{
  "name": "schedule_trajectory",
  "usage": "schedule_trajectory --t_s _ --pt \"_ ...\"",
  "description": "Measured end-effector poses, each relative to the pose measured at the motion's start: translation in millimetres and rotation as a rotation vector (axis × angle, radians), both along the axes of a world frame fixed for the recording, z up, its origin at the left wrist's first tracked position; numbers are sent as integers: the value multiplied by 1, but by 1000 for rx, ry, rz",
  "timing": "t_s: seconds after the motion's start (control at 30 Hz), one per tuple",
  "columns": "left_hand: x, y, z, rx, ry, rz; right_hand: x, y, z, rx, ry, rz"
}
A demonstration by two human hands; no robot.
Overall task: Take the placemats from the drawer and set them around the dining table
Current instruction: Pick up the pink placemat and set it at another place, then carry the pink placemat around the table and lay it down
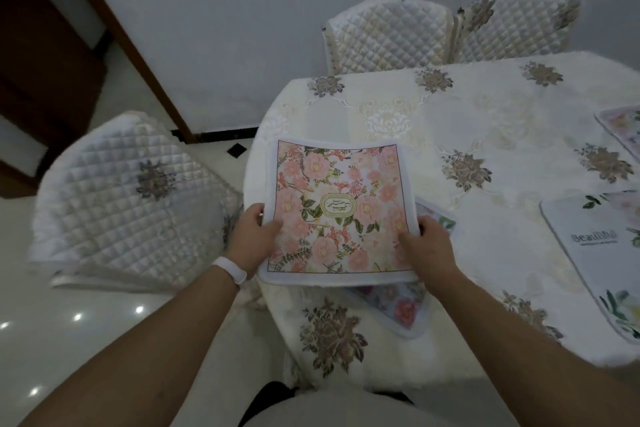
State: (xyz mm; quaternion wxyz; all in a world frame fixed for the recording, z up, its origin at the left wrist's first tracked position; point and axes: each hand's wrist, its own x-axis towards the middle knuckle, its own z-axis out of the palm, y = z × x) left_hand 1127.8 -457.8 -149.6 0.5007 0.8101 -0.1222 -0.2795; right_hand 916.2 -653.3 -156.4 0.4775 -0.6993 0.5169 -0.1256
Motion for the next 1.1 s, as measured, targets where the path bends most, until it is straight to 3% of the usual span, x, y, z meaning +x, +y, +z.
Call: schedule_trajectory --t_s 0.3,0.5,0.8,1.1 --pt "-23 99 21 -76 7 434 72 35 1 -3 -59 396" --pt "-37 175 33 -25 -68 640 110 94 16 11 -91 602" --pt "-27 276 34 -88 -71 775 154 188 35 -51 -95 717" --pt "21 430 28 -157 -67 794 202 343 41 -56 -108 710"
